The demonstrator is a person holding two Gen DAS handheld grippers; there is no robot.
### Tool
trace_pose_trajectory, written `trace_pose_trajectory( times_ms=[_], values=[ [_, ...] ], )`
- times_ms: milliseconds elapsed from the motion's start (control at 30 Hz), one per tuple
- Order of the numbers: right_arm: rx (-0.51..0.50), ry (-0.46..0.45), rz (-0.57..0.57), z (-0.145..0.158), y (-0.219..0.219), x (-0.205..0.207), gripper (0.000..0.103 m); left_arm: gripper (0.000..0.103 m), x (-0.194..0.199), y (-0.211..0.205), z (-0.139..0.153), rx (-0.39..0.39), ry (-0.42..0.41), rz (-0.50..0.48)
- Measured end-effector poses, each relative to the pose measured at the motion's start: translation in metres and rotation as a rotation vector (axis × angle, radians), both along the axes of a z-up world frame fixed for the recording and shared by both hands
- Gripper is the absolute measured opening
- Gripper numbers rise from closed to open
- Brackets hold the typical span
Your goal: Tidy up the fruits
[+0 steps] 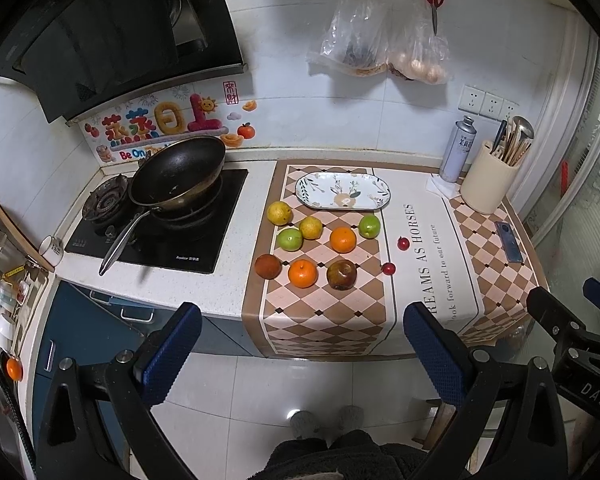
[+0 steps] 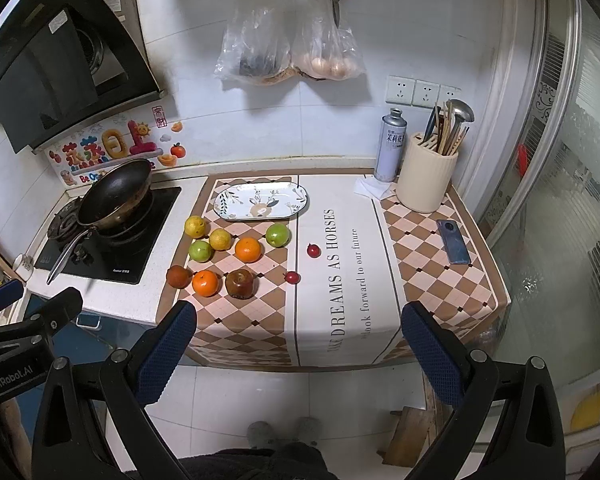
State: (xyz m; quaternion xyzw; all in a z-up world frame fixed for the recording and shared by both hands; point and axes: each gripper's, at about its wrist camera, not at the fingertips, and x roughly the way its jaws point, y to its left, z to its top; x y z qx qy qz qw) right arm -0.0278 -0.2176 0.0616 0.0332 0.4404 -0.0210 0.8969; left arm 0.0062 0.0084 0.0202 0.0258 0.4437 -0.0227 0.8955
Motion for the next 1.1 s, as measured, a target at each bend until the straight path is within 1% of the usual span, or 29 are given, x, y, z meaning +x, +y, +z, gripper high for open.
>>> trace_pose_trajectory(
  times_ms=[233, 333, 433, 500, 567, 667, 767, 833, 967, 1100],
  values=[
    [0.004, 0.005, -0.007, 0.0, 0.002, 0.001, 0.103, 0.103, 0.0, -0.002, 0.0, 0.0, -0.002, -0.001],
    [0.012, 0.011, -0.022, -0.005, 0.0, 0.007, 0.103, 0.103, 0.0, -0.004, 0.001, 0.0, -0.004, -0.001],
    [0.03, 0.007, -0.042, -0.012, 0.003, 0.014, 0.103, 0.103, 0.004, -0.004, 0.002, 0.017, -0.033, 0.018],
    [0.046, -0.002, -0.045, -0.021, 0.004, 0.021, 0.103, 0.103, 0.011, -0.003, -0.001, 0.036, -0.059, 0.034],
    [0.069, 0.008, -0.043, -0.034, 0.007, 0.033, 0.103, 0.103, 0.022, 0.001, -0.007, 0.059, -0.074, 0.054],
    [0.128, 0.029, -0.033, -0.055, 0.014, 0.051, 0.103, 0.103, 0.045, 0.014, -0.028, 0.104, -0.078, 0.091],
    [0.172, 0.074, -0.023, -0.086, 0.024, 0.077, 0.103, 0.103, 0.069, 0.029, -0.052, 0.124, -0.037, 0.114],
    [0.201, 0.128, -0.008, -0.112, 0.032, 0.097, 0.103, 0.103, 0.087, 0.042, -0.071, 0.124, 0.007, 0.122],
    [0.238, 0.248, 0.03, -0.176, 0.049, 0.142, 0.103, 0.103, 0.121, 0.06, -0.108, 0.106, 0.126, 0.144],
    [0.238, 0.335, 0.069, -0.239, 0.066, 0.188, 0.103, 0.103, 0.147, 0.071, -0.142, 0.099, 0.199, 0.183]
  ],
)
